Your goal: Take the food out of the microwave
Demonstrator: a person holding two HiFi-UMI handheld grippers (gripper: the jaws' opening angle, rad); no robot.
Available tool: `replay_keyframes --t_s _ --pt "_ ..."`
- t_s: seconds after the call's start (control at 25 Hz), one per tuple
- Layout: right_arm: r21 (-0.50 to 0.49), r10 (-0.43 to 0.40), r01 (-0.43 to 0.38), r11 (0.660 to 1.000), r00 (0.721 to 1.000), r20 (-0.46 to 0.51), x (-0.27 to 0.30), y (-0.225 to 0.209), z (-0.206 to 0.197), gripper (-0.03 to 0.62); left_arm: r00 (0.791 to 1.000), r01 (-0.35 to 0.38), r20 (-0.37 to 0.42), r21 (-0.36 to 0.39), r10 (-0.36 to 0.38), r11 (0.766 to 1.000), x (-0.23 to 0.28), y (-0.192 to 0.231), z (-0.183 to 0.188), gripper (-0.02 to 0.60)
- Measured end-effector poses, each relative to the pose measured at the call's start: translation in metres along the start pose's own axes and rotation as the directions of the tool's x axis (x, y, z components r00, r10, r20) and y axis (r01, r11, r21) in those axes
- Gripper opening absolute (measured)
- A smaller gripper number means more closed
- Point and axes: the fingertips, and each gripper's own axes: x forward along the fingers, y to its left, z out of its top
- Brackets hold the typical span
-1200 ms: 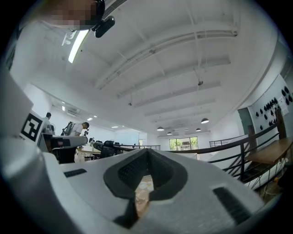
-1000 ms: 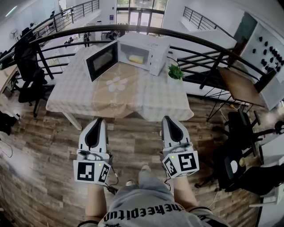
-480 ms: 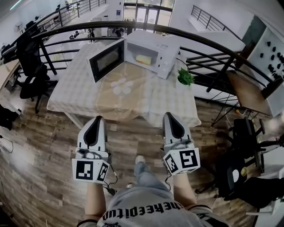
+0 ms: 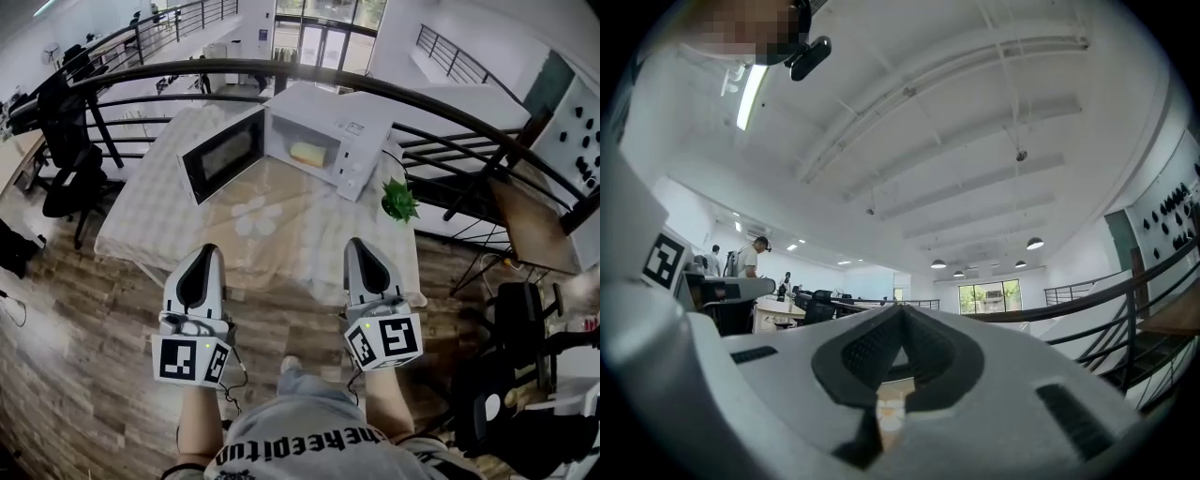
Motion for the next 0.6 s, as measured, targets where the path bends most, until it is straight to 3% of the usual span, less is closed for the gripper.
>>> replay_keyframes --t_s 0.6 --pt "0.034 0.038 -0.039 0.999 0.999 0.009 0.081 -0.083 -0.027 0.005 0.999 -0.036 0.007 0.024 0.036 0.999 0.102 -0.010 -0.033 0.015"
